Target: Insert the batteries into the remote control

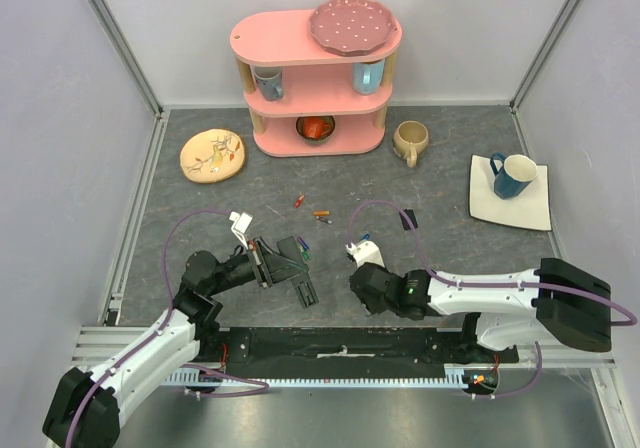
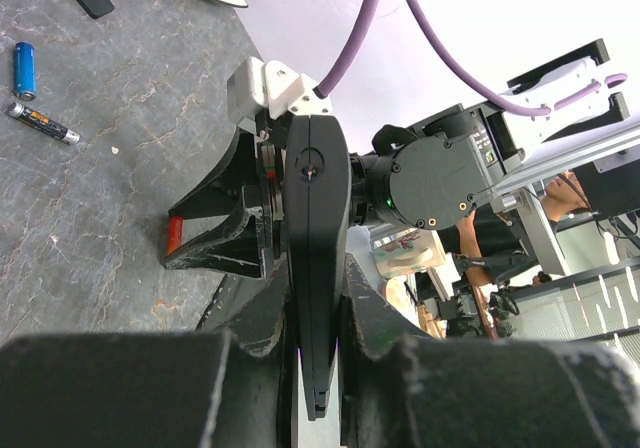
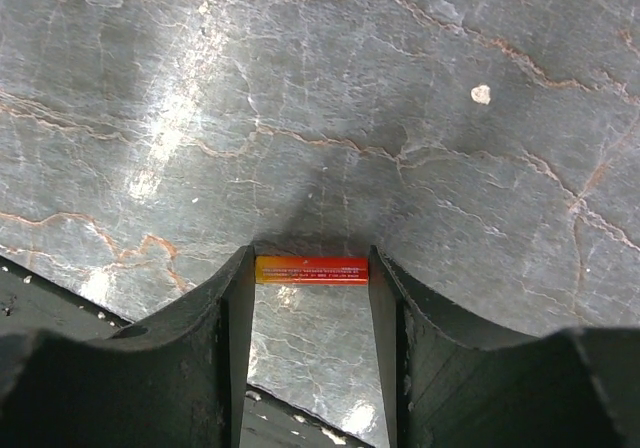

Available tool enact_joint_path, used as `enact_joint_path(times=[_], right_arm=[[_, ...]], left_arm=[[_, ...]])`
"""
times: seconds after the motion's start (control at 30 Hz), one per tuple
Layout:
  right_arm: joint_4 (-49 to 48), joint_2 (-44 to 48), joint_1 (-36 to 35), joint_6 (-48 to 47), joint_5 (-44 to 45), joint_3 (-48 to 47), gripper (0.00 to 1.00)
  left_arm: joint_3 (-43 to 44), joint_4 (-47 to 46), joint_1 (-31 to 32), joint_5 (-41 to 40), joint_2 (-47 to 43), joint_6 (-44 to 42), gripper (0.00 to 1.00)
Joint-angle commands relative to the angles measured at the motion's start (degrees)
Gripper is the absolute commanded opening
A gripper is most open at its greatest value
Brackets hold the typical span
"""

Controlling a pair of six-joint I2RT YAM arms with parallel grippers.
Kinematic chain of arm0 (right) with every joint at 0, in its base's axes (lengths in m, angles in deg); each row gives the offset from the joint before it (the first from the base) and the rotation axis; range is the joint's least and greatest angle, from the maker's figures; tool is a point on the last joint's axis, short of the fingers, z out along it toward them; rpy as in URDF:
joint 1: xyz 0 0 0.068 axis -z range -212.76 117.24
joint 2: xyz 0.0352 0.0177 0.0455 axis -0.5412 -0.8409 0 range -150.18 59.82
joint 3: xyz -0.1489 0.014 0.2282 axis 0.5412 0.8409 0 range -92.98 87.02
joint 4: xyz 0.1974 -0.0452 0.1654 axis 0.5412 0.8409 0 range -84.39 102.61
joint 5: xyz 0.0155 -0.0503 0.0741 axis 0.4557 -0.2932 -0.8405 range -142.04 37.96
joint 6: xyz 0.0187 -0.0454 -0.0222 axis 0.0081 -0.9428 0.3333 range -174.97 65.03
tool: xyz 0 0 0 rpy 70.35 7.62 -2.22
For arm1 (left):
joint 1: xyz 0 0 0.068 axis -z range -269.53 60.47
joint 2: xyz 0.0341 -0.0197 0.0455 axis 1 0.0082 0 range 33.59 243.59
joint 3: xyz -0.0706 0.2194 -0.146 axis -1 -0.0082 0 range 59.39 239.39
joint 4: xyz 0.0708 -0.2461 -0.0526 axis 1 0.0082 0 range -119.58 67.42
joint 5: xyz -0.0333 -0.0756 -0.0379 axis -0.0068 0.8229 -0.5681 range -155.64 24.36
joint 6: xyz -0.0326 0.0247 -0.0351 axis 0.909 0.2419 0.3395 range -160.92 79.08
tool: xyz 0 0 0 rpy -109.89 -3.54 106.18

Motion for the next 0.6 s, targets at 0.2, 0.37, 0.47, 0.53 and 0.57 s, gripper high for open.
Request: enact_joint_path(times=[0.2,0.37,0.47,0.53,0.57], right_arm=[[7.45,9.34,0.73,12.05,9.4,-5.22,0.17],[6.04,10.76,6.44,22.16,12.22,-8.83,0.0],[5.52,9.53,10.83,29.63,12.31,-9.45,0.0],[5.07,9.09,12.24,36.22,14.23,-9.19,0.0],[5.16,9.0,12.42,38.85,15.72,-8.93,0.0]], left_arm=[[-0.28,-1.02,-0.16,-1.73,-2.11,-1.92,0.02],[0.07,2.58,-0.16,-6.91,-4.48,-1.83,0.02],[0.51,5.13,-0.16,-9.63,-5.45,-1.31,0.02],[0.77,5.92,-0.16,-10.61,-6.07,-1.22,0.02],[0.86,6.71,-0.16,-11.57,-6.33,-1.04,0.02]])
